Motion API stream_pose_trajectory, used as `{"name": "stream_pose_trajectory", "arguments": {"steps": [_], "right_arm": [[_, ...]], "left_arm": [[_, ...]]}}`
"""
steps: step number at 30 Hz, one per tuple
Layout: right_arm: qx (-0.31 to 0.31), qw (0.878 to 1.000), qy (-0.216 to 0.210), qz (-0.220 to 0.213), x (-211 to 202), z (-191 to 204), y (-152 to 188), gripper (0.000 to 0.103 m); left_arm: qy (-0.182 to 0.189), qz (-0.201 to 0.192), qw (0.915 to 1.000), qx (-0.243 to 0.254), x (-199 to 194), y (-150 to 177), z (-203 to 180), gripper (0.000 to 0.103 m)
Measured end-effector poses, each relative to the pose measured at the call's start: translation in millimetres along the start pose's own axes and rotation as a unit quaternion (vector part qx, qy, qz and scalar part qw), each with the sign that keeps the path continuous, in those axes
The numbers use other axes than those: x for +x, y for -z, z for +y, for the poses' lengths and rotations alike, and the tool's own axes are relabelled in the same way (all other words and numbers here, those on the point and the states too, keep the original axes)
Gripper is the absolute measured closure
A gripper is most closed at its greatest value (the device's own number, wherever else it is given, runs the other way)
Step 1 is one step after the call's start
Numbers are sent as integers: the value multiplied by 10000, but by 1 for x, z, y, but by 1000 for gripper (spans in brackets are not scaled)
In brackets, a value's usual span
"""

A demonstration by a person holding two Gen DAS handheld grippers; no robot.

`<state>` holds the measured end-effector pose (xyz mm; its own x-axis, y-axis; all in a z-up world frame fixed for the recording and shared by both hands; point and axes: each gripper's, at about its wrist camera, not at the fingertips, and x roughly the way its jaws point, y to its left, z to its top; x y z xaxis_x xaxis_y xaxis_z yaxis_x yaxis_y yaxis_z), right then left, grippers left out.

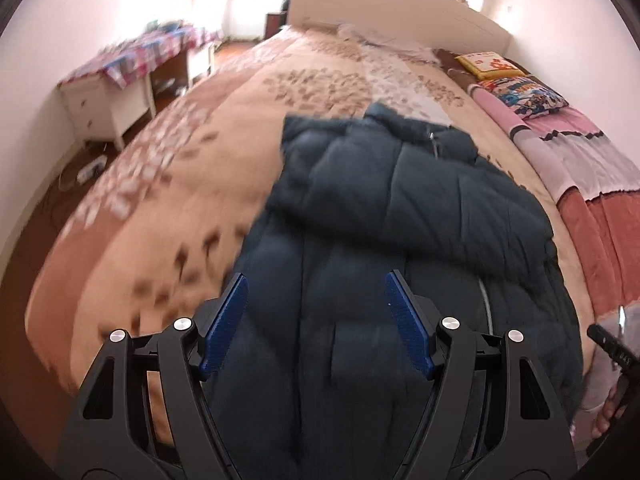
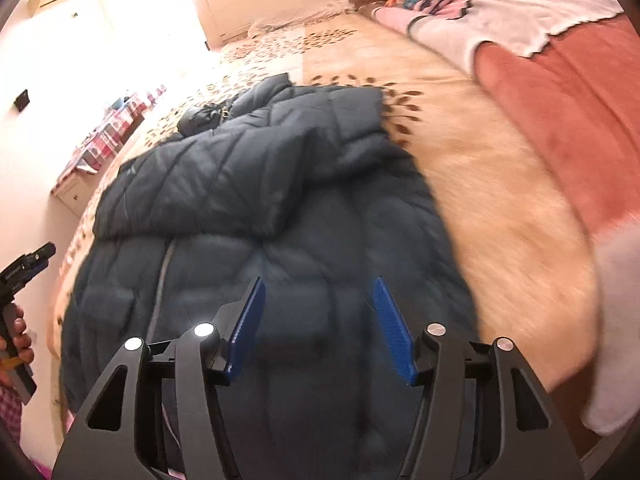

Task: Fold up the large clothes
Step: 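Move both tools to the jacket hem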

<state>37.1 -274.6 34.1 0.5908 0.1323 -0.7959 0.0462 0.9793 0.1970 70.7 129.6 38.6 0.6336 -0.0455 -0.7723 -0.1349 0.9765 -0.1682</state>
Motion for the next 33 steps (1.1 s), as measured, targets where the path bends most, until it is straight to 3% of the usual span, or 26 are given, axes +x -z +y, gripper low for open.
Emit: {"name": "stream_pose_trajectory", "arguments": {"steps": [6,12,18,27,33], "right_arm": [[301,9994,37,135,-33,-28,52,45],[342,9990,89,279,-38,-33,82,45],[577,9980,-18,263,-43,-39,92,44],[665,9975,-140,195,-53,-40,101,38],[621,9975,-160,305,-50,-41,103,38]], "left_arm": [[-166,559,9973,-443,-7,54,7,33],[-158,742,9969,-220,-19,85,-11,33],[113,904,9957,-142,-23,100,-23,33],[188,733,9971,-18,-41,104,-27,32],[-125,496,9987,-36,-49,95,-5,32]]}}
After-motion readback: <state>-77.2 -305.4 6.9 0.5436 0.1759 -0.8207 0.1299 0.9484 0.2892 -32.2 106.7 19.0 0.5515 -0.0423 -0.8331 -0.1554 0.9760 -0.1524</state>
